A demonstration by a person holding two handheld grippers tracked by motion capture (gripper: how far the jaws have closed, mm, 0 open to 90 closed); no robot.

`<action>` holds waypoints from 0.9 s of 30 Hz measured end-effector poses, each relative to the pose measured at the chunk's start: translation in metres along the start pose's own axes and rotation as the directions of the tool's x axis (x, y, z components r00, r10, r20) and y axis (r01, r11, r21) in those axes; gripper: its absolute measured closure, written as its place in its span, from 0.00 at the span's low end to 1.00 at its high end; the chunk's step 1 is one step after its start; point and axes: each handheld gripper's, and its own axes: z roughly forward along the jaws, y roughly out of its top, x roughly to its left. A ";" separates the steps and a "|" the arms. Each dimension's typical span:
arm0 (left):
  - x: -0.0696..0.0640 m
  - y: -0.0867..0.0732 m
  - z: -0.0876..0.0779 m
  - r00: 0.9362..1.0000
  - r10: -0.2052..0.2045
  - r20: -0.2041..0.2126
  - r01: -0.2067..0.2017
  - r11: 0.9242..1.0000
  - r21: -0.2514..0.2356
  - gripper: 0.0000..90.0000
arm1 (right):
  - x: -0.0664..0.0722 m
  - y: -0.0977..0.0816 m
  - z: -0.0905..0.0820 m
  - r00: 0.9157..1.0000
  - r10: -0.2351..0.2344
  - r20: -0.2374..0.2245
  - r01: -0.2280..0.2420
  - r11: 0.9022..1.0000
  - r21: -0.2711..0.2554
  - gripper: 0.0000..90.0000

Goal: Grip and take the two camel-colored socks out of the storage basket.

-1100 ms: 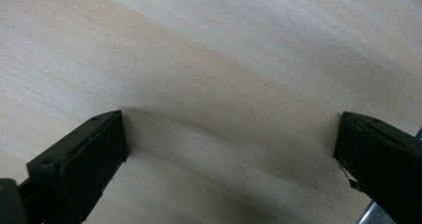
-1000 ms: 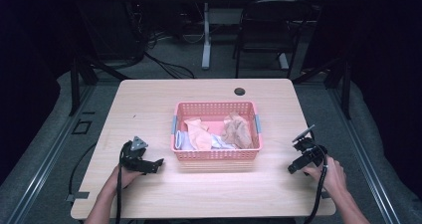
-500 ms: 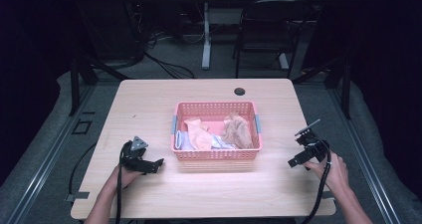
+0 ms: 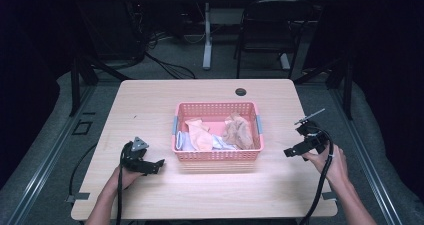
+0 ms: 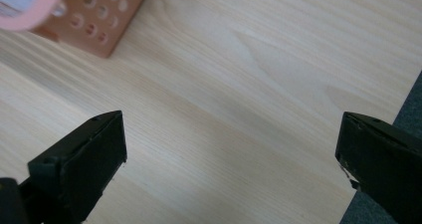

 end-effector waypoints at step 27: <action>0.000 0.000 0.000 1.000 -0.003 -0.001 0.003 1.000 0.000 0.02 | 0.029 0.050 -0.027 0.995 -0.080 -0.056 0.073 0.991 -0.116 0.00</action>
